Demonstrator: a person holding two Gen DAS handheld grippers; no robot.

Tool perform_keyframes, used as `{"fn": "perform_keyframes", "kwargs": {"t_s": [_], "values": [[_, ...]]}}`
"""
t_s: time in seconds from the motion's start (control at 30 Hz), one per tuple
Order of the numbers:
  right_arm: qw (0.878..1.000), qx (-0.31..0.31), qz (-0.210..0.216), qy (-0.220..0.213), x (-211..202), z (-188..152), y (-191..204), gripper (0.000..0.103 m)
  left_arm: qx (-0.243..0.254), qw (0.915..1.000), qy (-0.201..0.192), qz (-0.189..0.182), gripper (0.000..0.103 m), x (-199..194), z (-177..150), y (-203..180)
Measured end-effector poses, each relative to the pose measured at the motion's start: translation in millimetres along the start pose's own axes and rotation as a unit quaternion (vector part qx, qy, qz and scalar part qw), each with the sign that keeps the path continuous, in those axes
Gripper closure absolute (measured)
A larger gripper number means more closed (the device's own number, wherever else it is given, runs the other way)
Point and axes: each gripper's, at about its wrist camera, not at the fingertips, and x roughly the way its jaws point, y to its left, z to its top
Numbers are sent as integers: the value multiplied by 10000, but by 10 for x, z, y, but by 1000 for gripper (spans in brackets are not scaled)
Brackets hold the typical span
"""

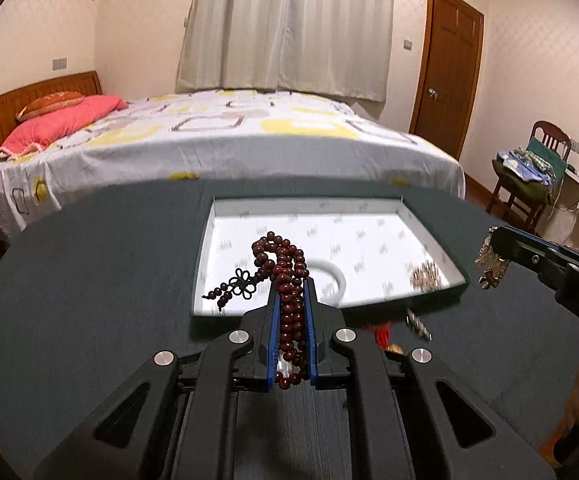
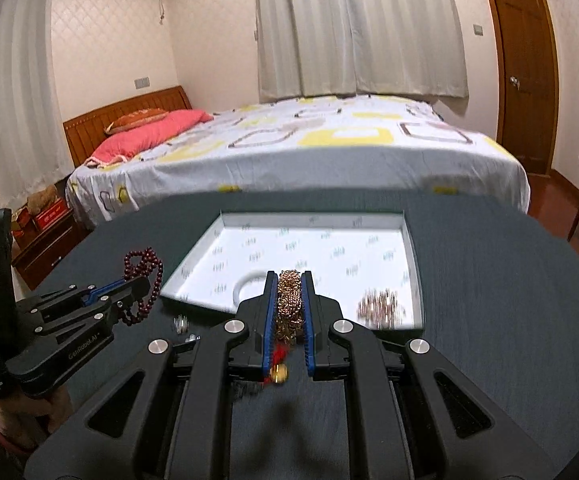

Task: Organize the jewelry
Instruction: 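Lift the bead string with the left tool and chain with the right tool into the box, release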

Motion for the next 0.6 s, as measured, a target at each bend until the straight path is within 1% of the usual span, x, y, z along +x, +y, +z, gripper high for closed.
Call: {"fn": "perform_keyframes", "kwargs": {"t_s": [0.23,0.4,0.5,0.6], "values": [[9997,-88,-59,-222,249,330,-39,91,-6,9997,-244,-39,91,206,309,55],[9995,-81,-121,-290,494,481,-97,91,-34,9995,-285,-106,91,492,476,111],[9997,-47,-152,-193,702,480,-150,91,-59,9998,-144,-78,91,698,465,150],[9999,22,-153,8,910,399,-219,91,-188,9996,213,-73,91,997,369,221]]}}
